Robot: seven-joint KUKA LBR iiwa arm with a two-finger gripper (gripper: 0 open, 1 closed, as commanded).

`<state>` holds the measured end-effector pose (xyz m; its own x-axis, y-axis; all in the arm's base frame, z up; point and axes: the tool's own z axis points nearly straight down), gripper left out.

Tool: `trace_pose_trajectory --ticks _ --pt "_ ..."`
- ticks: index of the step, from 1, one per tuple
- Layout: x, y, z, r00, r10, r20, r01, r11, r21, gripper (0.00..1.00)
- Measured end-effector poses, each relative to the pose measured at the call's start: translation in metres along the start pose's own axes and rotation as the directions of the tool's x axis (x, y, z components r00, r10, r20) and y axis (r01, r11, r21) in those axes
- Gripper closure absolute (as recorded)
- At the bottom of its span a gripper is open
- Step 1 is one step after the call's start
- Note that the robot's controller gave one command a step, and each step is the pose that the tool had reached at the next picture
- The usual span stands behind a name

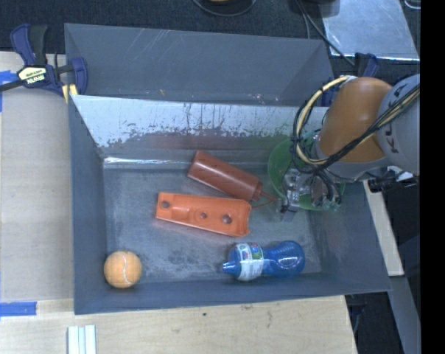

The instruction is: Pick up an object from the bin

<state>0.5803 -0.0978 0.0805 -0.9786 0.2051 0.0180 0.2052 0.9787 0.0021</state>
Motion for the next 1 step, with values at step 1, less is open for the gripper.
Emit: trace_pose_trajectory --ticks 1 --pt "0.0049 -0.0002 -0.0983 1.000 -0.006 0.001 0.006 1.000 0.000 1.00"
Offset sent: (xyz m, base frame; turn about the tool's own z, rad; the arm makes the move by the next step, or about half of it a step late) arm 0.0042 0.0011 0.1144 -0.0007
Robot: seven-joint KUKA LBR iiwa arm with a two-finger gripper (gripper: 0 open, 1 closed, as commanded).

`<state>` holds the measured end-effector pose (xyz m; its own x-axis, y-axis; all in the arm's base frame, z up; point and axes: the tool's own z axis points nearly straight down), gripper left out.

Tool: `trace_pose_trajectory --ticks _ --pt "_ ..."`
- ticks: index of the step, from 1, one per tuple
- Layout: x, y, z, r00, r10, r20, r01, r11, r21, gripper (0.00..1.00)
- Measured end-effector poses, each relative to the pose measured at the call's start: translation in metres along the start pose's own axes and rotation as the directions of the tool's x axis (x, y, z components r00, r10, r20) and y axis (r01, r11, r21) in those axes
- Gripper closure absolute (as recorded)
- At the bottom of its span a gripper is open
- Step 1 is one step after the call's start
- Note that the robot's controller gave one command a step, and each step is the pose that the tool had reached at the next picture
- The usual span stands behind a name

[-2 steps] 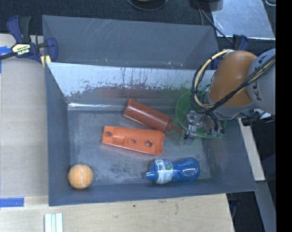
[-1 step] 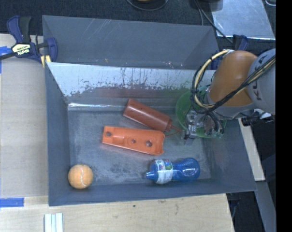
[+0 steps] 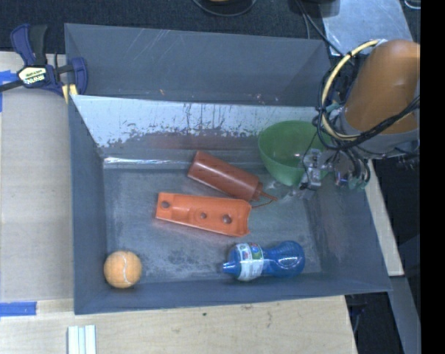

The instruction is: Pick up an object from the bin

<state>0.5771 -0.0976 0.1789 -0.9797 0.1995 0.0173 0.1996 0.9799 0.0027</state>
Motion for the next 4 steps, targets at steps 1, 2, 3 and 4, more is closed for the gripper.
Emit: trace_pose_trajectory --ticks 1,2,3,4 --pt "-0.007 0.002 -0.016 1.000 0.004 0.001 -0.004 1.000 0.000 1.00" --pt "0.007 0.069 0.065 0.981 -0.196 -0.002 0.196 0.981 0.000 1.00" --pt "0.007 0.069 0.065 0.981 -0.196 -0.002 0.196 0.981 0.000 1.00" --pt "0.022 0.052 -0.005 0.938 -0.346 0.000 0.346 0.938 0.000 1.00"
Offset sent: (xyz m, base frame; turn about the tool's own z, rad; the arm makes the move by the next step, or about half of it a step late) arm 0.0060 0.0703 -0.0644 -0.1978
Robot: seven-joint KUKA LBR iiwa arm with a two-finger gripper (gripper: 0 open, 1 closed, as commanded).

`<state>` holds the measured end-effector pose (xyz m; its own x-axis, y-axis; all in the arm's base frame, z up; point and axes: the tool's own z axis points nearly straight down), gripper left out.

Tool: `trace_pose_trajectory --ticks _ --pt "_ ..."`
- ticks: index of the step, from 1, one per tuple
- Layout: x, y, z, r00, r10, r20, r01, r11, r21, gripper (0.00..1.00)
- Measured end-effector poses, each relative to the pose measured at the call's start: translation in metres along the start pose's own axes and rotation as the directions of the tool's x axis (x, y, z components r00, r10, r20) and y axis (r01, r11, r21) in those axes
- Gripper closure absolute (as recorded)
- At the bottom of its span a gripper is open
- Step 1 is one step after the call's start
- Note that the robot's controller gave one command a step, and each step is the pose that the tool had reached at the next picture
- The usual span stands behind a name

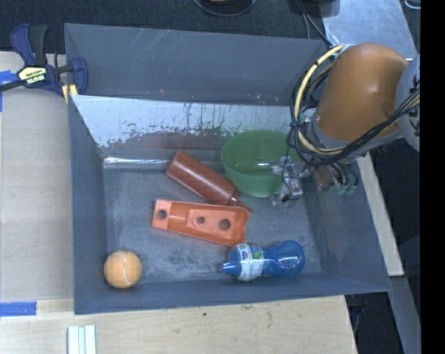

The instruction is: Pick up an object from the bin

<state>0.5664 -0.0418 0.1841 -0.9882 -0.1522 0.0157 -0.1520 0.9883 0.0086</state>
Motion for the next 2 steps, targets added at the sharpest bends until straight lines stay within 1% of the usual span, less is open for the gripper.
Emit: trace_pose_trajectory --ticks 1,2 --pt "-0.039 -0.053 -0.013 0.997 0.081 -0.002 -0.081 0.997 0.001 1.00" --pt "0.005 0.019 -0.119 1.000 -0.027 -0.001 0.027 1.000 -0.001 1.00"
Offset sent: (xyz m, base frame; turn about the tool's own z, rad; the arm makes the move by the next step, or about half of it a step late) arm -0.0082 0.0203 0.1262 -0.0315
